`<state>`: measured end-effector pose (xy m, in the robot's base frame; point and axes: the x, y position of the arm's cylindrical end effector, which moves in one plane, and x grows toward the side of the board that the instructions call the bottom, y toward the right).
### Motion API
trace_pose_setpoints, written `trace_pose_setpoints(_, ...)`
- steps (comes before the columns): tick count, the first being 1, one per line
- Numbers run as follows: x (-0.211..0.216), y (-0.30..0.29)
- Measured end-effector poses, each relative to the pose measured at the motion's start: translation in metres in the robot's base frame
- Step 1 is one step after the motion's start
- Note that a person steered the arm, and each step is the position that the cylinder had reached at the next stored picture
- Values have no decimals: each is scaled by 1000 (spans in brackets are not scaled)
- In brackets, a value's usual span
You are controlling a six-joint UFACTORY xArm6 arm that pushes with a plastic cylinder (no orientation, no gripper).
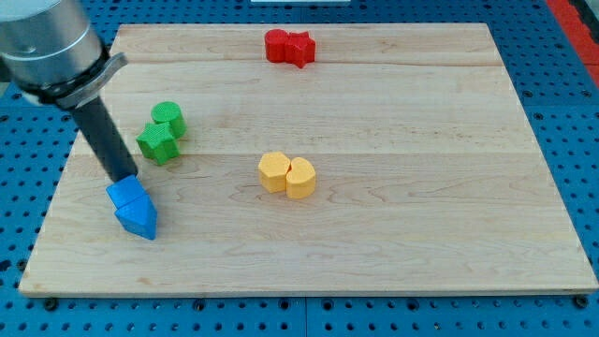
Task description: Move the green blocks to the left side of the red blocks
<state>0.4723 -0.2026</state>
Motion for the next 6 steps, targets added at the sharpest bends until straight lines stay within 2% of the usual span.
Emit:
trace_pose_setpoints(2, -17, 20)
trace_pose_setpoints(6, -94, 35)
